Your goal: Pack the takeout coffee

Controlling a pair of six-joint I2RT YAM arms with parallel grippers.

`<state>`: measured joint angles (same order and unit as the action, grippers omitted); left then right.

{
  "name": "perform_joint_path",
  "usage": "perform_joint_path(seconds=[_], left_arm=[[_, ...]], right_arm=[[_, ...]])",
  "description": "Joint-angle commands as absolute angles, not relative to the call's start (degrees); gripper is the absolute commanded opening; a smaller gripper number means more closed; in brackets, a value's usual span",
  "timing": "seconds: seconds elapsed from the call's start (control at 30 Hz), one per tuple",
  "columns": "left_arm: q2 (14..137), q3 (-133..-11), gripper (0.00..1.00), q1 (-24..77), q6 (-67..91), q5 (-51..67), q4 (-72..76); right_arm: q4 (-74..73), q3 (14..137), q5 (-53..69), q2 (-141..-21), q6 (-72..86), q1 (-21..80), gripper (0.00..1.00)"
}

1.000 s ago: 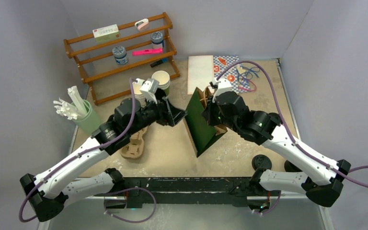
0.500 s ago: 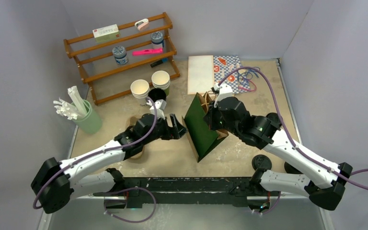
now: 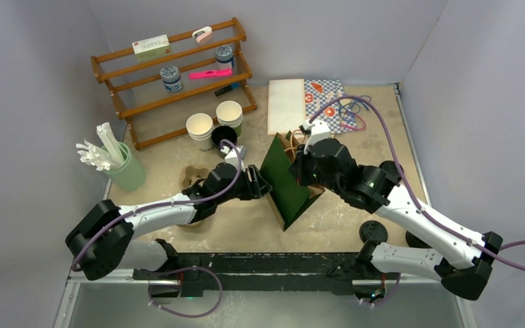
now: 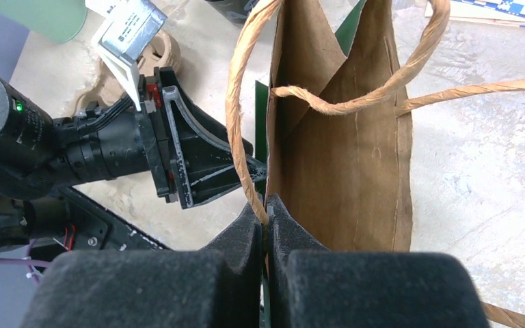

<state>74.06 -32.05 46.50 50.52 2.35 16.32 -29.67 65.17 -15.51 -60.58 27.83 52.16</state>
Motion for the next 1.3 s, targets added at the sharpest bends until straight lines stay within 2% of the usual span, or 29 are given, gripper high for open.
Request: perform_joint_path(seconds=[0.0,0.67,1.27], left_arm=[[73.5,-29.8,0.47,46.4,51.7,0.4,19.5],[63.4,-17.1,0.29,46.3,54.4,0.1,18.2],[66.6,-10.9,0.29,46.3,54.8,-1.7,24.1]], right_arm=[[-28.2,64.9,-16.7,-59.0,27.0,52.2,0.0],[-32.4,66.6,-22.0,-60.0,29.6,52.1,0.0],[-32.7,68.2,-23.2,-59.7,32.1,52.1,0.0]])
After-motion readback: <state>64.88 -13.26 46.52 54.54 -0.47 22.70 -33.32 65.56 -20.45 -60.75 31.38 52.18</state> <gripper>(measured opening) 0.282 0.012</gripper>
